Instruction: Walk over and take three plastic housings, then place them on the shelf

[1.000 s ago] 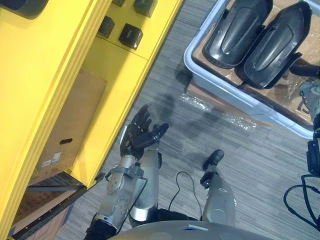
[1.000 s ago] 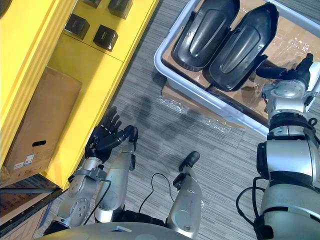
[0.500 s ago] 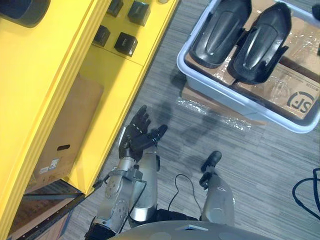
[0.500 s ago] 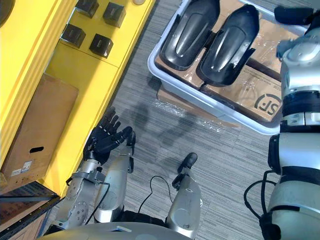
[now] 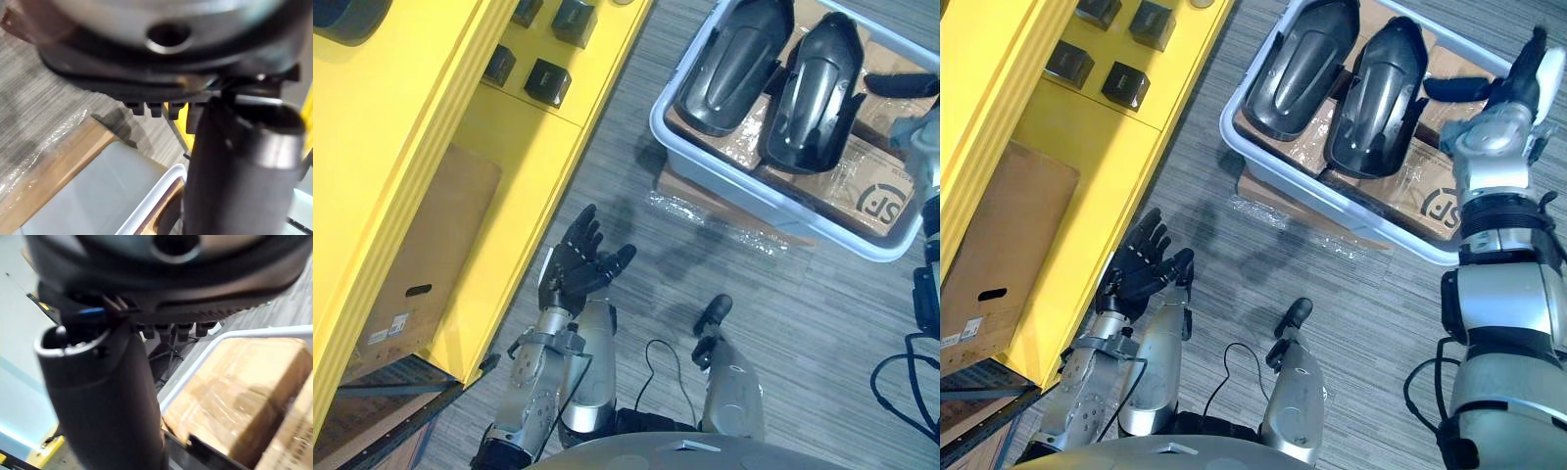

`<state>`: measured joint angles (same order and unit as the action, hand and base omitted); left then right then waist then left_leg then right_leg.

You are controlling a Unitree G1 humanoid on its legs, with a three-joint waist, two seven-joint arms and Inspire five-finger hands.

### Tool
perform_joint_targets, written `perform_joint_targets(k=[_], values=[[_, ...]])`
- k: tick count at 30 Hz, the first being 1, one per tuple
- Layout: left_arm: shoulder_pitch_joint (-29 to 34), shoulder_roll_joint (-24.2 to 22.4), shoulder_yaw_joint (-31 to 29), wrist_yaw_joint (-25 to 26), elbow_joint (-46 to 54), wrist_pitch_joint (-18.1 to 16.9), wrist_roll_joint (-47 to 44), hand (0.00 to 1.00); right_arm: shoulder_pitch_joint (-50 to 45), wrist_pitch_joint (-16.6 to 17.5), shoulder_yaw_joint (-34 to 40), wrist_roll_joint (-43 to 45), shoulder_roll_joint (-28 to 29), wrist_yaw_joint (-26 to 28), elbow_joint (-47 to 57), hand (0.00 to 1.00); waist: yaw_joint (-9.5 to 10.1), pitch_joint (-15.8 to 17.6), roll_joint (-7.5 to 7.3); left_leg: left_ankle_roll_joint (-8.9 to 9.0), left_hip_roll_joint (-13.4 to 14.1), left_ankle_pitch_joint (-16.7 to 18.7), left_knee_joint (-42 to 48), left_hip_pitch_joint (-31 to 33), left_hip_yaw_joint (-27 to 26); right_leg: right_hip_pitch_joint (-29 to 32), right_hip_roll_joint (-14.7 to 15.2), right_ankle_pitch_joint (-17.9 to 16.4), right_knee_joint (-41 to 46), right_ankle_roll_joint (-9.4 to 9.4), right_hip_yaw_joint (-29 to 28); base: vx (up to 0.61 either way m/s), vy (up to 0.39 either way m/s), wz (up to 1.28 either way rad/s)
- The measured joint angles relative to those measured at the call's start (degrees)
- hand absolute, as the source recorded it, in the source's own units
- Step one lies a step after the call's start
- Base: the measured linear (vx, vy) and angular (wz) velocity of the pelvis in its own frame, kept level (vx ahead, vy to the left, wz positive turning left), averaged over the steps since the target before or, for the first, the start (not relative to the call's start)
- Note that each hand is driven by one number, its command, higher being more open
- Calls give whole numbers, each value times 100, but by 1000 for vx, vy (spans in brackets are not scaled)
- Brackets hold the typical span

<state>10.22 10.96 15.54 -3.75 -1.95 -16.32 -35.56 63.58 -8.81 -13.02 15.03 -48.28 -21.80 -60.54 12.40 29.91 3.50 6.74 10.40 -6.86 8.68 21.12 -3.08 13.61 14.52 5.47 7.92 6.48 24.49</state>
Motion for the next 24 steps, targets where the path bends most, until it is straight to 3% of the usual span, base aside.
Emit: perform_joint_targets(k=[6,10,18,19,24], values=[[-115,0,181,60,-238,0,-1,100,8,-61,1,-10,19,35,-221,100,56,-2,15,-37,-70,-66,-103,86,112,45,50,-8,8,6,110,-29,-10,12],[-129,-1,178,85,-233,0,-3,100,9,-300,3,-51,19,76,-491,100,109,-5,28,-42,-134,-100,-101,163,142,115,123,-9,47,15,144,-17,3,6],[-138,-20,224,138,-233,-1,-36,100,1,-492,148,-303,12,443,-1054,100,142,-12,209,-69,-183,-120,-92,265,195,191,174,-19,94,27,182,-10,-4,4],[-139,-24,231,141,-232,-1,-45,100,1,-497,187,-333,4,494,-1055,0,137,-12,212,-70,-183,-120,-90,271,198,197,174,-20,97,26,182,0,0,0],[-139,-46,349,215,-241,-3,-54,100,3,-559,242,-708,-168,668,-1121,0,162,-14,227,-89,-190,-124,-87,351,222,251,175,-22,101,24,213,-10,-12,3]])
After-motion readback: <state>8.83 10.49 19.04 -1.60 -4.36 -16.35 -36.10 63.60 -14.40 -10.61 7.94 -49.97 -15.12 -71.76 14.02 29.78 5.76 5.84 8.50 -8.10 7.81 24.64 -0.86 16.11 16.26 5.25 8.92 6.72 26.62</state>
